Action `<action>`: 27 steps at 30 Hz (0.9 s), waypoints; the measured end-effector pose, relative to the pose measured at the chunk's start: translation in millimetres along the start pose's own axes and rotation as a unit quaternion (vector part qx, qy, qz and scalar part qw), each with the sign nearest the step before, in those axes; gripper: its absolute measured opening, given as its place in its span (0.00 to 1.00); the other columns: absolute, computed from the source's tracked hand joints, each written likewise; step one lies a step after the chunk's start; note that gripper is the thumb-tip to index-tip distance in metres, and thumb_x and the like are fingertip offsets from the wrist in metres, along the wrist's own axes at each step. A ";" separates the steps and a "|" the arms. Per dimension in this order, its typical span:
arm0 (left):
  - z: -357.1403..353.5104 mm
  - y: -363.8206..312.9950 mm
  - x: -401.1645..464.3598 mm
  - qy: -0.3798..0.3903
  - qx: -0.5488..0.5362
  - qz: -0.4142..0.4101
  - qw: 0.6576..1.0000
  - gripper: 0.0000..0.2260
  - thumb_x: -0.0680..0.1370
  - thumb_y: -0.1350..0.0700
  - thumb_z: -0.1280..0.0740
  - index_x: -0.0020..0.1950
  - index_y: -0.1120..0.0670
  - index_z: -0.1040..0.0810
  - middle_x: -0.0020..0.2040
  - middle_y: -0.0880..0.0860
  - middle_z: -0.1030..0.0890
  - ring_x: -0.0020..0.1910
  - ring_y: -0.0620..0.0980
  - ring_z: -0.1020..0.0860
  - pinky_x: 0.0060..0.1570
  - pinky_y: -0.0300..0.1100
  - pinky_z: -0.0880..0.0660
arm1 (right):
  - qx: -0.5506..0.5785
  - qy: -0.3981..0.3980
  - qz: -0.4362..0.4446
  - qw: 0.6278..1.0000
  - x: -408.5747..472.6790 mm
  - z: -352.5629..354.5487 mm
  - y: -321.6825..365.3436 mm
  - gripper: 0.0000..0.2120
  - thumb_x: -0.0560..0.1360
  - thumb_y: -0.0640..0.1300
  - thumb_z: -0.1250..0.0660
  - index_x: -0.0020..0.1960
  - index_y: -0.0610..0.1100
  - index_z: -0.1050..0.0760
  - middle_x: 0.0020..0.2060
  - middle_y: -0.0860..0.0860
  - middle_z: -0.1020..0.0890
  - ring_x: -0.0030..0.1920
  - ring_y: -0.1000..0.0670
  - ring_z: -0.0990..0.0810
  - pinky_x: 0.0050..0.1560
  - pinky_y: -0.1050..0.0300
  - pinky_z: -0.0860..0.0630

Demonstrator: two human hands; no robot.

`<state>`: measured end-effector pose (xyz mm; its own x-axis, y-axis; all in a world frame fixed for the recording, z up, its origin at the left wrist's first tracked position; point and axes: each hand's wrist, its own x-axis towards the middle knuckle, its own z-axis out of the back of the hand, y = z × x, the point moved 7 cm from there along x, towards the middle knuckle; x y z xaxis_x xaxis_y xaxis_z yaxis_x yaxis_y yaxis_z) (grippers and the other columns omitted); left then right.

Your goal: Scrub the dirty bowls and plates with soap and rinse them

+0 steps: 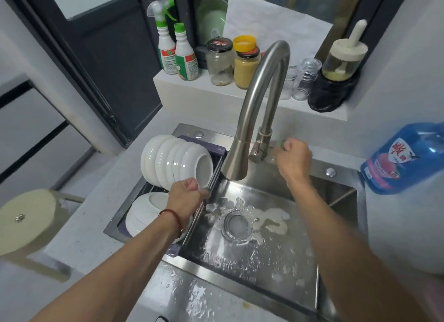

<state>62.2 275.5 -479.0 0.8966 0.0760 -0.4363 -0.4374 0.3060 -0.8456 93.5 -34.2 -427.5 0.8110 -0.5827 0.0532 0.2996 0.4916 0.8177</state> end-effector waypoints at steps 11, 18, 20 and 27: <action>-63.2 23.6 -0.3 0.288 0.373 -0.047 0.881 0.33 0.71 0.58 0.20 0.74 0.54 0.27 0.68 0.53 0.24 0.68 0.54 0.24 0.68 0.40 0.28 | -0.056 0.243 -0.272 0.929 -188.2 -37.6 -155.1 0.22 0.68 0.40 0.18 0.57 0.47 0.22 0.52 0.49 0.18 0.45 0.50 0.18 0.35 0.69 0.25; -61.0 25.5 -20.4 0.359 0.419 -0.182 0.814 0.32 0.72 0.56 0.21 0.75 0.48 0.26 0.71 0.53 0.24 0.69 0.54 0.25 0.70 0.41 0.29 | -0.086 0.121 -0.242 0.959 -232.1 -17.0 -84.8 0.19 0.71 0.35 0.25 0.58 0.47 0.24 0.50 0.51 0.23 0.37 0.57 0.24 0.27 0.72 0.32; -51.6 28.3 -19.8 0.343 0.389 -0.197 0.832 0.24 0.71 0.57 0.20 0.65 0.47 0.21 0.66 0.53 0.21 0.64 0.54 0.22 0.65 0.40 0.26 | -0.130 0.066 -0.220 0.965 -243.9 -10.4 -71.0 0.16 0.70 0.34 0.25 0.56 0.42 0.21 0.49 0.49 0.21 0.38 0.54 0.23 0.32 0.71 0.30; -16.1 24.5 -53.8 0.383 0.331 -0.234 0.830 0.32 0.70 0.60 0.22 0.72 0.45 0.23 0.70 0.49 0.23 0.67 0.51 0.23 0.67 0.39 0.28 | -0.144 0.132 -0.244 0.950 -277.7 -15.2 -63.2 0.28 0.70 0.45 0.22 0.67 0.48 0.26 0.61 0.48 0.23 0.62 0.45 0.23 0.57 0.57 0.25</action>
